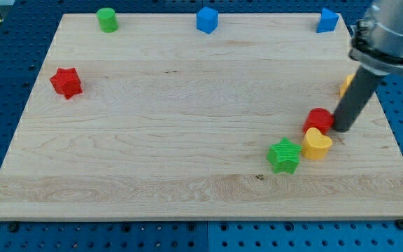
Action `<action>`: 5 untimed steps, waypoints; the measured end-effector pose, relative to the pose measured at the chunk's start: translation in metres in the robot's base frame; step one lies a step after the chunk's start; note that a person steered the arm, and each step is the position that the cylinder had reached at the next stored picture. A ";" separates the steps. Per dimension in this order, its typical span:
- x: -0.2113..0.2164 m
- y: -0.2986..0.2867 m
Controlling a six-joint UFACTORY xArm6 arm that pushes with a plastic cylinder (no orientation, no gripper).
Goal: Move the red circle diagonally to the green star
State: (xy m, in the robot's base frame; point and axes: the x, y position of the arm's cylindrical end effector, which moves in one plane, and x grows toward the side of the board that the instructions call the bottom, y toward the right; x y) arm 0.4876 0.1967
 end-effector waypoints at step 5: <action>-0.013 -0.104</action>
